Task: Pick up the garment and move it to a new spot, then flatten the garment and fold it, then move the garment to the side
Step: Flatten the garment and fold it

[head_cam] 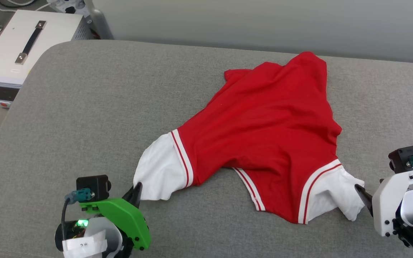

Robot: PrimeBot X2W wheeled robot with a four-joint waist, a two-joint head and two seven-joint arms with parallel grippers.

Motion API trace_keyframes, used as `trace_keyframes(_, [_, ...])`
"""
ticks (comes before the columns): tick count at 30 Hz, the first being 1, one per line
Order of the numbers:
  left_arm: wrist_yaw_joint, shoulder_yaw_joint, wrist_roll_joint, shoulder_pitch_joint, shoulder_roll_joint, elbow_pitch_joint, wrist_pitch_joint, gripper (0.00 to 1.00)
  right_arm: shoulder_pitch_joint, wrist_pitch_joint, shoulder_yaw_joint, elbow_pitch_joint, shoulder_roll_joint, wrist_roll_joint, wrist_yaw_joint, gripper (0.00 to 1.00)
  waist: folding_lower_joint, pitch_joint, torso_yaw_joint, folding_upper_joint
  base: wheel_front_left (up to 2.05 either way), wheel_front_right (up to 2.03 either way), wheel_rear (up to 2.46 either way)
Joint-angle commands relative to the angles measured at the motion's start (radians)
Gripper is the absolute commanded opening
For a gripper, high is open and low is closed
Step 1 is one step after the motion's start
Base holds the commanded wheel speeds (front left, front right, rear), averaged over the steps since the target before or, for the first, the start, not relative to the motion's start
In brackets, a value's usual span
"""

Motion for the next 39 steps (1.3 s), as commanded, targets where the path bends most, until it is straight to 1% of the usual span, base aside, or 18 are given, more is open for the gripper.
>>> trace_keyframes(1, [-0.005, -0.002, 0.007, -0.019, -0.003, -0.003, -0.002, 0.00, -0.025, 0.033, 0.016, 0.018, -0.020, 0.011, -0.001, 1.00, 0.0000, 0.021, 0.027, 0.0000, 0.00, 0.00, 0.00])
trace_keyframes(5, [-0.012, -0.012, 0.006, -0.029, -0.008, -0.001, -0.008, 0.00, -0.073, 0.089, 0.042, 0.080, -0.048, 0.018, -0.001, 1.00, 0.0000, 0.043, 0.056, 0.0000, 0.00, 0.00, 0.00])
trace_keyframes(14, [-0.022, -0.030, 0.010, -0.060, -0.017, 0.010, -0.027, 0.00, -0.116, 0.060, 0.081, 0.190, -0.065, 0.005, -0.001, 1.00, 0.0000, 0.084, 0.100, 0.0000, 0.00, 0.00, 0.00])
trace_keyframes(15, [-0.023, -0.032, 0.011, -0.064, -0.018, 0.012, -0.030, 0.00, -0.120, 0.057, 0.084, 0.199, -0.066, 0.006, -0.001, 0.60, 0.0000, 0.088, 0.104, 0.0000, 0.00, 0.00, 0.00])
trace_keyframes(16, [-0.023, -0.034, 0.011, -0.067, -0.020, 0.013, -0.031, 0.00, -0.123, 0.054, 0.085, 0.205, -0.068, 0.007, -0.001, 0.36, 0.0000, 0.092, 0.106, 0.0000, 0.00, 0.00, 0.00])
trace_keyframes(17, [-0.024, -0.036, 0.011, -0.071, -0.021, 0.016, -0.033, 0.00, -0.128, 0.048, 0.088, 0.213, -0.073, 0.008, -0.001, 0.00, 0.0000, 0.094, 0.109, 0.0000, 0.00, 0.00, 0.00])
trace_keyframes(24, [-0.025, -0.045, 0.011, -0.084, -0.030, 0.034, -0.048, 0.00, -0.180, 0.011, 0.094, 0.208, -0.132, 0.004, -0.001, 0.00, 0.0000, 0.096, 0.119, 0.0000, 0.00, 0.00, 0.00])
trace_keyframes(25, [-0.026, -0.046, 0.010, -0.086, -0.032, 0.037, -0.050, 0.00, -0.192, 0.009, 0.096, 0.203, -0.146, 0.005, -0.001, 0.00, 0.0000, 0.095, 0.121, 0.0000, 0.00, 0.00, 0.00])
trace_keyframes(26, [-0.028, -0.049, 0.008, -0.091, -0.035, 0.041, -0.055, 0.00, -0.216, 0.007, 0.106, 0.193, -0.178, 0.007, -0.001, 0.00, 0.0000, 0.095, 0.128, 0.0000, 0.00, 0.00, 0.00])
trace_keyframes(29, [-0.032, -0.054, 0.007, -0.099, -0.038, 0.046, -0.060, 0.00, -0.262, 0.016, 0.137, 0.173, -0.224, 0.002, -0.001, 0.00, 0.0000, 0.099, 0.139, 0.0000, 0.00, 0.00, 0.00])
trace_keyframes(35, [-0.042, -0.061, 0.001, -0.117, -0.046, 0.057, -0.075, 0.00, -0.390, 0.052, 0.251, 0.187, -0.296, 0.027, -0.001, 0.00, 0.0000, 0.127, 0.173, 0.0000, 0.00, 0.00, 0.00])
trace_keyframes(39, [-0.048, -0.070, 0.001, -0.135, -0.054, 0.073, -0.084, 0.00, -0.479, 0.053, 0.374, 0.257, -0.332, 0.042, -0.001, 0.00, 0.0000, 0.147, 0.201, 0.0000, 0.00, 0.00, 0.00])
